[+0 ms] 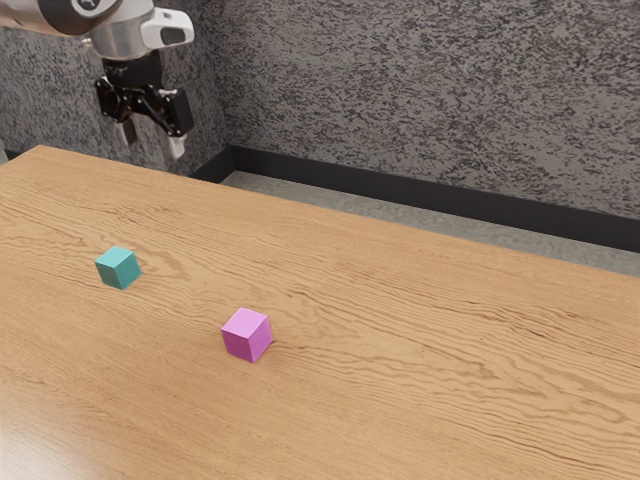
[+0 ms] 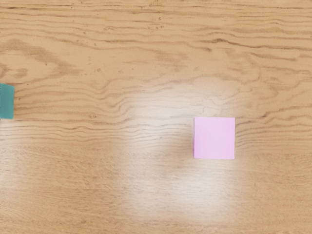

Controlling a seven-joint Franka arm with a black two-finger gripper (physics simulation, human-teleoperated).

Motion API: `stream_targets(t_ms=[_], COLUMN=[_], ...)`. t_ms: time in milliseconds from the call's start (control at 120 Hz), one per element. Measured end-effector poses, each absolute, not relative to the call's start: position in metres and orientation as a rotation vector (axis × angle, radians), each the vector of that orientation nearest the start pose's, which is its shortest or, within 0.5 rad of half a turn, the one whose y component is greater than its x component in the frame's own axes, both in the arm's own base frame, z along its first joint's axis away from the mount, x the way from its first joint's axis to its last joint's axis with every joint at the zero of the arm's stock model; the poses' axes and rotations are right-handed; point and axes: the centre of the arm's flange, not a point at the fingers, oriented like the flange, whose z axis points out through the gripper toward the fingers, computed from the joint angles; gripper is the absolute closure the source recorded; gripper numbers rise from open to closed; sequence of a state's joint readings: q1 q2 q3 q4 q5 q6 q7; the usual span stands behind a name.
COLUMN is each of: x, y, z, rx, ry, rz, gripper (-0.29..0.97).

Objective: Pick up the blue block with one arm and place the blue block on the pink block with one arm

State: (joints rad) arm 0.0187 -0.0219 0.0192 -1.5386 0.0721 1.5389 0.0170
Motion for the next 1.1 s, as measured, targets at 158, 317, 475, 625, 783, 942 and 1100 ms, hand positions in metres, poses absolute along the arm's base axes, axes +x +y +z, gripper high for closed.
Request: stream_targets(t_ms=[158,317,475,625,783,942,1100], x=[0.554,0.574,0.585,0.587,0.601,0.607,0.618], y=[0.028,0.028,0.187,0.258,0.329,0.368,0.378], z=[0.645,0.61,0.525,0.475,0.424,0.383,0.357], rx=[-3.053,-3.047,-3.1,-3.142,-3.177,-3.218,-3.244], ry=[-0.013,0.018,-0.263,-0.303,-0.283,-0.19,-0.039], rz=[-0.072,-0.008,0.135,0.148,0.142,0.119,0.078], gripper=[0.0,0.0,0.0,0.0,0.0,0.0,0.0])
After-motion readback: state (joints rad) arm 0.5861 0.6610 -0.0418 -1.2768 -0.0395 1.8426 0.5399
